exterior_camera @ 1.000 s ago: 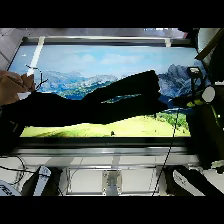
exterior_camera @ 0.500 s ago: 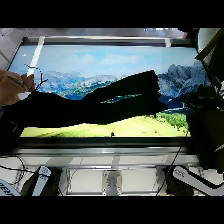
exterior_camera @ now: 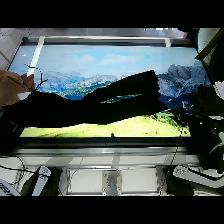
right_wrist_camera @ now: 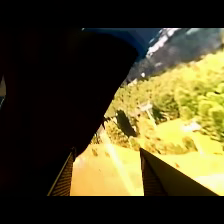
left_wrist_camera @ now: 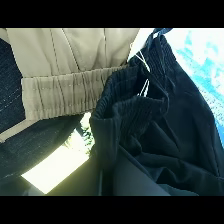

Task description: Fold the clothes and pants, and hang the long-sleeved shirts on hangers.

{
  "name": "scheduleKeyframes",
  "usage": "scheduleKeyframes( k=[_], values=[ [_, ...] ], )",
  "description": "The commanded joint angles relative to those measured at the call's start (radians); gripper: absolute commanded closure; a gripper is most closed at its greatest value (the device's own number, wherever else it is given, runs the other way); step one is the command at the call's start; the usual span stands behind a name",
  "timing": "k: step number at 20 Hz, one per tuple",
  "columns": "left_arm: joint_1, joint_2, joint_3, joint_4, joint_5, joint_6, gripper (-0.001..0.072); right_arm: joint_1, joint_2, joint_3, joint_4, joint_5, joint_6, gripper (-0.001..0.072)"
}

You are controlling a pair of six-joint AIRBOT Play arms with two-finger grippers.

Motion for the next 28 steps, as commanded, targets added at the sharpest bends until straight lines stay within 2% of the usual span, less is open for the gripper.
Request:
scheduleKeyframes(
  k=[1, 6, 8, 10, 11, 12, 16, 19, 22, 25, 28],
  values=[
    [0.000, -0.001, 0.001, 0.000, 0.000, 0.000, 0.0685, 0.079, -0.095, 0.003, 0.129, -0.119, -0.048, 0.0264],
    [0.000, -0.001, 0.001, 0.000, 0.000, 0.000, 0.0685, 0.170, -0.151, 0.081, 0.132, -0.248, 0.003, 0.0266],
    [0.000, -0.001, 0.001, 0.000, 0.000, 0.000, 0.0685, 0.198, -0.187, 0.102, 0.131, -0.252, 0.018, 0.0267],
    [0.000, -0.001, 0.001, 0.000, 0.000, 0.000, 0.0685, 0.220, -0.209, 0.118, 0.129, -0.227, 0.027, 0.0339],
    [0.000, -0.001, 0.001, 0.000, 0.000, 0.000, 0.0685, 0.222, -0.208, 0.119, 0.131, -0.214, 0.033, 0.0454],
    [0.000, -0.001, 0.001, 0.000, 0.000, 0.000, 0.0685, 0.221, -0.204, 0.119, 0.128, -0.192, 0.035, 0.0690],
    [0.000, -0.001, 0.001, 0.002, 0.001, 0.000, 0.0686, 0.186, -0.114, 0.119, 0.089, -0.110, 0.035, 0.0702],
    [0.001, -0.001, 0.001, 0.032, 0.002, 0.000, 0.0686, 0.074, 0.029, 0.119, 0.014, -0.021, 0.068, 0.0702],
    [0.001, -0.001, 0.001, 0.090, -0.002, 0.000, 0.0686, -0.069, 0.175, 0.118, -0.140, 0.106, 0.094, 0.0702],
    [0.001, -0.001, -0.015, 0.090, -0.052, 0.000, 0.0686, -0.104, 0.227, 0.105, -0.370, 0.251, 0.141, 0.0702],
    [0.002, 0.000, -0.124, 0.190, -0.052, 0.000, 0.0686, -0.104, 0.227, 0.008, -0.452, 0.256, 0.166, 0.0702]
  ],
)
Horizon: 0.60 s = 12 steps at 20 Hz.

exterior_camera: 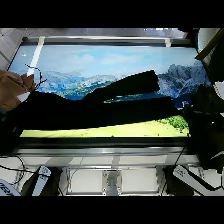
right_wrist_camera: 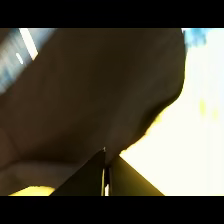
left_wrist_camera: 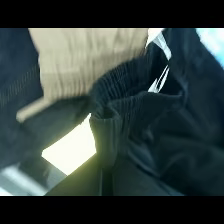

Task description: Fold the clothes and pants, and hang the long-sleeved shirts on hangers.

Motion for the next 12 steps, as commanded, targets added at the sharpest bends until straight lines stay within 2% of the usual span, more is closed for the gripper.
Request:
scheduleKeyframes(
  k=[1, 6, 7, 12],
  values=[
    [0.000, 0.000, -0.104, 0.131, -0.010, -0.003, 0.0686, -0.021, 0.026, -0.089, -0.144, 0.053, 0.033, 0.0702],
    [0.001, 0.001, -0.148, 0.439, 0.003, -0.143, 0.0687, -0.022, 0.026, -0.101, -0.248, 0.014, 0.069, 0.0704],
    [0.001, 0.000, -0.148, 0.473, 0.004, -0.150, 0.0687, -0.022, 0.026, -0.101, -0.250, 0.004, 0.069, 0.0703],
    [0.001, -0.002, -0.148, 0.483, 0.048, -0.150, 0.0687, -0.022, 0.026, -0.101, -0.250, -0.026, 0.069, 0.0704]
  ],
)
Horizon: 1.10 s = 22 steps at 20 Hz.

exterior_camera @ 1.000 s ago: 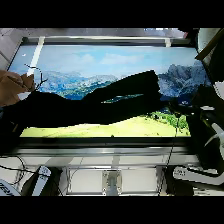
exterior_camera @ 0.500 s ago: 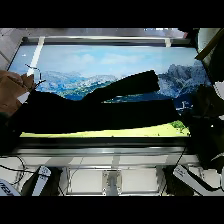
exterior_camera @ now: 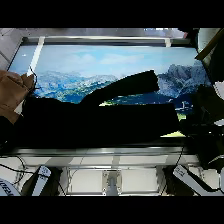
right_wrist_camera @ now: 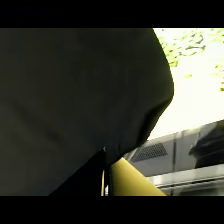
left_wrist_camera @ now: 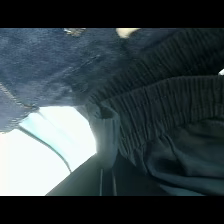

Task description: Fold the clothes and pants, and hang the long-sleeved shirts on hangers.

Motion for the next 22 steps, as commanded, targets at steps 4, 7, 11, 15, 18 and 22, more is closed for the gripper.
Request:
scheduleKeyframes(
  k=[4, 7, 11, 15, 18, 22],
  values=[
    [0.000, -0.002, -0.003, 0.055, 0.021, -0.020, 0.0686, -0.001, 0.001, -0.001, -0.016, -0.013, 0.005, 0.0702],
    [0.000, 0.011, 0.015, 0.053, -0.022, -0.080, 0.0176, -0.001, 0.007, 0.063, -0.016, 0.106, 0.005, 0.0322],
    [-0.004, 0.068, 0.190, -0.142, 0.052, -0.108, 0.0006, 0.001, 0.075, 0.322, 0.028, 0.187, 0.031, 0.0328],
    [-0.112, -0.122, 0.374, -0.568, 0.097, 0.091, 0.0006, 0.106, 0.036, 0.486, 0.100, -0.045, 0.123, 0.0330],
    [-0.238, -0.404, 0.525, -0.568, 0.000, 0.059, 0.0000, 0.222, -0.135, 0.563, 0.177, -0.016, 0.136, 0.0328],
    [-0.359, -0.662, 0.676, -0.568, -0.044, 0.045, 0.0000, 0.340, -0.352, 0.657, 0.253, -0.038, 0.136, 0.0329]
  ],
)
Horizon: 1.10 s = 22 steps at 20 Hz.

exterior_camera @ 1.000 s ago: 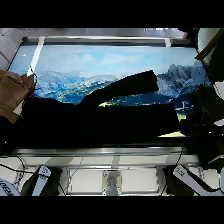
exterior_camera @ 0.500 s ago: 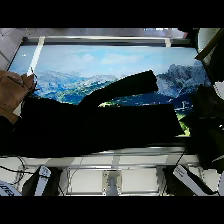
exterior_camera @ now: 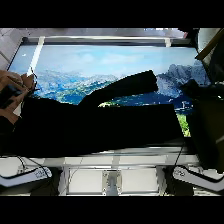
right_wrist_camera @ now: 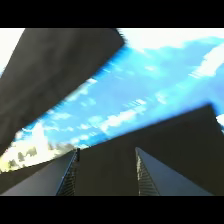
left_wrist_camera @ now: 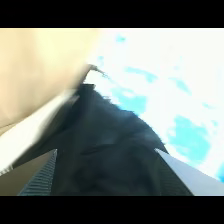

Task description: Fold the clothes and pants, and hang the long-sleeved shirts on hangers.

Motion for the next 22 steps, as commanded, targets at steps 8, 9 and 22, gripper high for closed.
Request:
scheduleKeyframes(
  k=[8, 9, 22],
  values=[
    [-0.079, -0.242, 0.125, 0.041, -0.016, -0.034, 0.0000, 0.150, -0.450, 0.203, 0.172, -0.172, 0.028, 0.0328],
    [-0.076, -0.242, 0.125, 0.041, -0.016, -0.033, 0.0001, 0.151, -0.479, 0.228, 0.178, -0.170, 0.030, 0.0329],
    [-0.074, -0.256, 0.124, 0.131, -0.046, -0.033, 0.0001, 0.161, -0.614, 0.320, 0.148, -0.269, 0.006, 0.0329]
  ],
)
